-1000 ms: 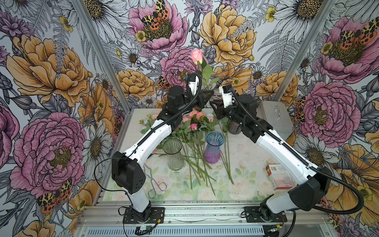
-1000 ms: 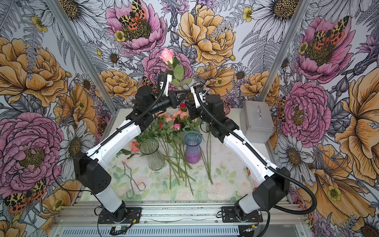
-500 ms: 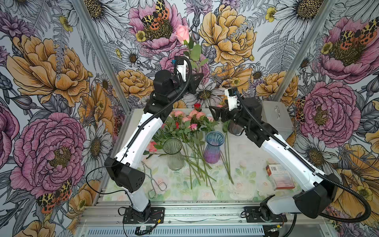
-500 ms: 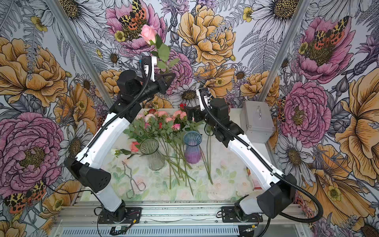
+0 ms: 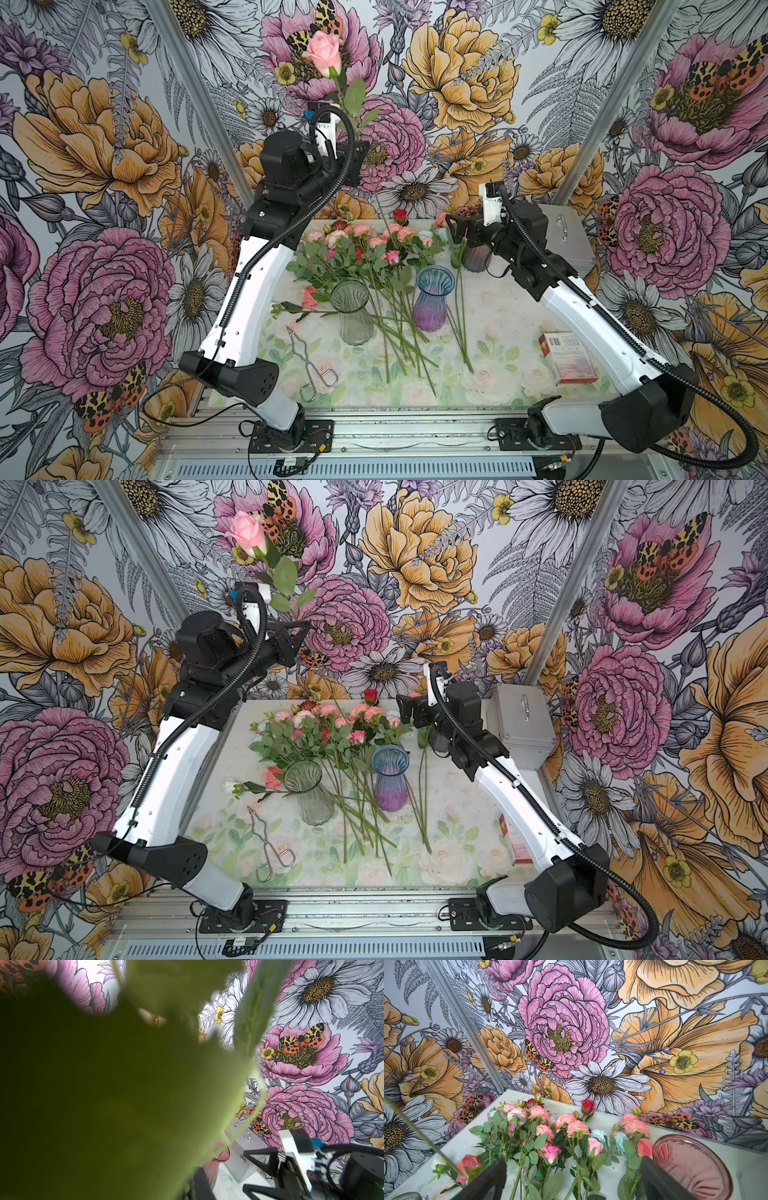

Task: Place the pink flowers into the vase
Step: Place the flower in the vase.

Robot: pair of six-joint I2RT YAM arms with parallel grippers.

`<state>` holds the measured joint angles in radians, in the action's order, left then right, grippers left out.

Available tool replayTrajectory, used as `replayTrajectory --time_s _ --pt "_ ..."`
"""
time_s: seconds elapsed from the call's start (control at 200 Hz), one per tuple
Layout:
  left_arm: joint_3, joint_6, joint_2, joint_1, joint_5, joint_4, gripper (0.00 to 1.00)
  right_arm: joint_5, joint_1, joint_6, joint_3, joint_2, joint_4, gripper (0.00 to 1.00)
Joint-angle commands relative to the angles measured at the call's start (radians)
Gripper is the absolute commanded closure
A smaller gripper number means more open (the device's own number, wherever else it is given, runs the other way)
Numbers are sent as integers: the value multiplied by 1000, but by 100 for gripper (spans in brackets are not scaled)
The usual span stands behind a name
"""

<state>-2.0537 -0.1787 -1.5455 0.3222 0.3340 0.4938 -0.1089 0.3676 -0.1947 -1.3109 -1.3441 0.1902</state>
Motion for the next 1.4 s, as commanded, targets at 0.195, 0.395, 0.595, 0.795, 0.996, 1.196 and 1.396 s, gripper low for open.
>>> replayTrajectory --time_s 0.195,0.395,0.595,0.795,0.996,1.196,1.396 --pt "56 117 186 -7 -94 173 100 9 -4 -47 34 -44 7 1" --pt "196 154 274 -8 -148 194 100 3 -3 -64 51 -59 5 1" --pt "359 161 361 -3 -188 189 100 -3 -1 -68 58 -71 5 1" --pt "500 178 429 3 -237 98 100 -12 10 -65 55 -79 4 1" --pt "540 179 424 2 -238 62 100 -8 15 -61 65 -70 5 1" --pt "638 167 467 0 -262 -30 100 -12 14 -58 66 -70 6 1" --pt "721 141 492 2 -257 -71 100 -10 14 -58 74 -67 6 1"
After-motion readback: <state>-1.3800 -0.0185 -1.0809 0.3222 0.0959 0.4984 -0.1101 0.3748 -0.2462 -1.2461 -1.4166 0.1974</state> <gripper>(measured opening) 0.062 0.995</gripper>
